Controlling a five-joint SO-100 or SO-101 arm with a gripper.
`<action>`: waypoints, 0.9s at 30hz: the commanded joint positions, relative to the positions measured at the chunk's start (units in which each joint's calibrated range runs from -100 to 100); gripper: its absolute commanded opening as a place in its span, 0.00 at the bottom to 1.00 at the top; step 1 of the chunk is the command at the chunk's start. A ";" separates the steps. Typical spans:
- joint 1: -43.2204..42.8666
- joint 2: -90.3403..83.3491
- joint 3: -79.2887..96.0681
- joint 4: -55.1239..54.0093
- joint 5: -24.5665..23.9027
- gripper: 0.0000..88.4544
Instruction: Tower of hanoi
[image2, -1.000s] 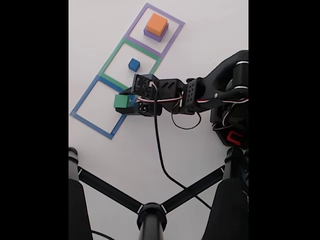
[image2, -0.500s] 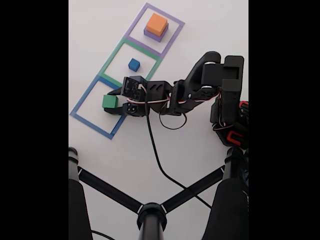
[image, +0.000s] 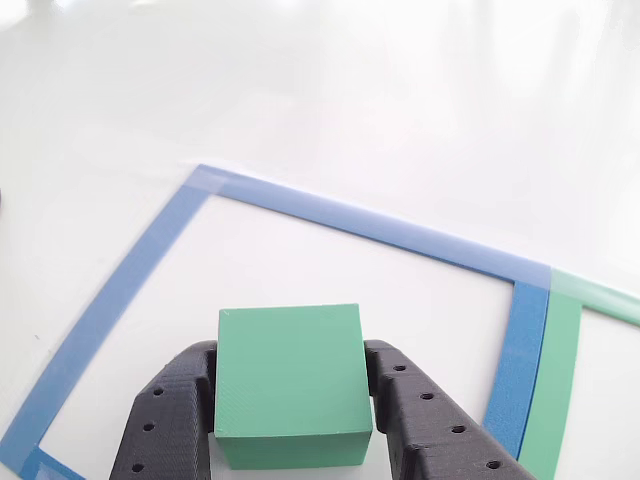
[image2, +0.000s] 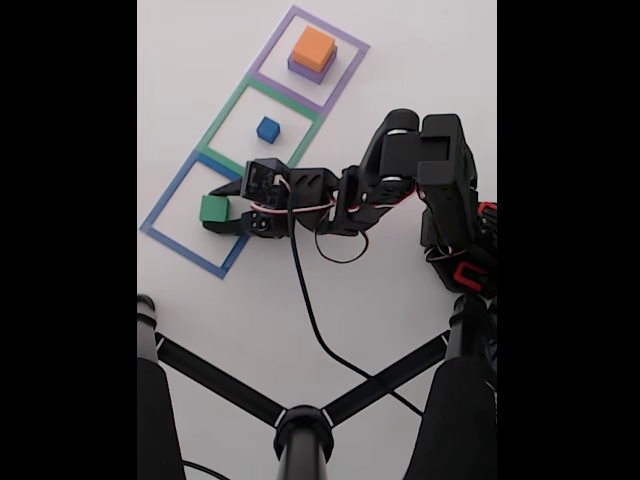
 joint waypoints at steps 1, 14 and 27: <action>0.14 -0.29 -1.46 -1.27 0.20 0.24; 0.91 -4.29 -1.55 -1.03 0.20 0.32; 3.88 -37.71 -3.19 39.60 0.20 0.11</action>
